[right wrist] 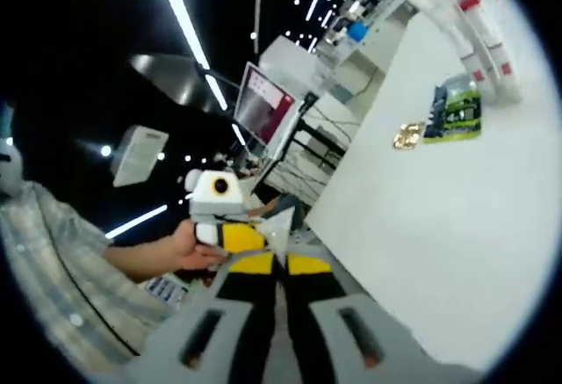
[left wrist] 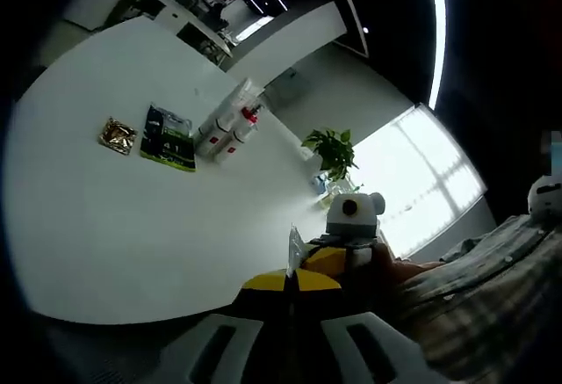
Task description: Arrange the skincare products in the storage area until every visible bottle or jar stands upright without overlapping.
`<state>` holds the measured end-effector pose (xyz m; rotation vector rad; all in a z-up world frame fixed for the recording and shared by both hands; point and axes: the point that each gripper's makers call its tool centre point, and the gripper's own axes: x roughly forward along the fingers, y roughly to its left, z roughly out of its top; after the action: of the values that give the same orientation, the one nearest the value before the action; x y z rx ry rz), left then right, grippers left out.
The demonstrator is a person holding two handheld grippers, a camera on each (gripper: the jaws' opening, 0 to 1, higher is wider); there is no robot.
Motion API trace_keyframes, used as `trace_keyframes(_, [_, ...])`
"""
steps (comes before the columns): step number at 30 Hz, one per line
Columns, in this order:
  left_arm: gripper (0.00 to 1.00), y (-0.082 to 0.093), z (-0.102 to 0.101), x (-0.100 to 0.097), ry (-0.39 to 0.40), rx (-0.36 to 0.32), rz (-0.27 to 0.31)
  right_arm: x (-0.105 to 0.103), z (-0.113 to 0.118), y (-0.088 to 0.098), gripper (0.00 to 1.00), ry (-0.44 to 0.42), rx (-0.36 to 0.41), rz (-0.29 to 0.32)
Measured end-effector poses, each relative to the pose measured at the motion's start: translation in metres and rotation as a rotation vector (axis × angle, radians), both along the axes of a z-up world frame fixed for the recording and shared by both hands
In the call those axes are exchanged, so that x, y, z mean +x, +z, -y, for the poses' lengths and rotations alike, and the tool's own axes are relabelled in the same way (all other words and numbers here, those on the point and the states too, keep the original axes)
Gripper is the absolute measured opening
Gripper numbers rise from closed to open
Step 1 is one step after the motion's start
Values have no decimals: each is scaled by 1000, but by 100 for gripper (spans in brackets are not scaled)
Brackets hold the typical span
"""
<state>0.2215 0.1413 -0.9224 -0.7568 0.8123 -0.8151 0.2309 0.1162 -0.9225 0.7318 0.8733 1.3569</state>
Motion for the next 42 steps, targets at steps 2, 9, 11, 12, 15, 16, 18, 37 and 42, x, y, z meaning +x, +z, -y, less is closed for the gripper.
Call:
trace_keyframes(2, [0,0,2,0,-5,7,6,5,0,-3,2,-18,-15,32])
trace_keyframes(9, [1,-4,-3,0,1,27,-6,5,-5,-2,2,-20,-43,97])
trace_keyframes(11, [1,-7,-5,0,3,44,-13,3,-6,-5,1,-11,-67,115])
trace_keyframes(12, [1,-7,-5,0,0,45,-14,3,-6,-3,0,-6,-73,124])
trace_keyframes(15, [1,-8,-7,0,3,50,-18,3,-8,-3,0,-3,-94,171])
trace_keyframes(16, [1,-8,-5,-1,4,57,-20,3,-9,-5,0,-3,-113,190])
trace_keyframes(18, [1,-7,-3,-2,3,61,-22,2,-11,-8,0,0,-129,195])
trace_keyframes(37, [1,-6,-12,2,17,21,-66,-2,-5,-20,0,5,-304,288])
trace_keyframes(42, [1,15,-5,11,5,4,-33,-16,-2,-7,0,60,-318,279])
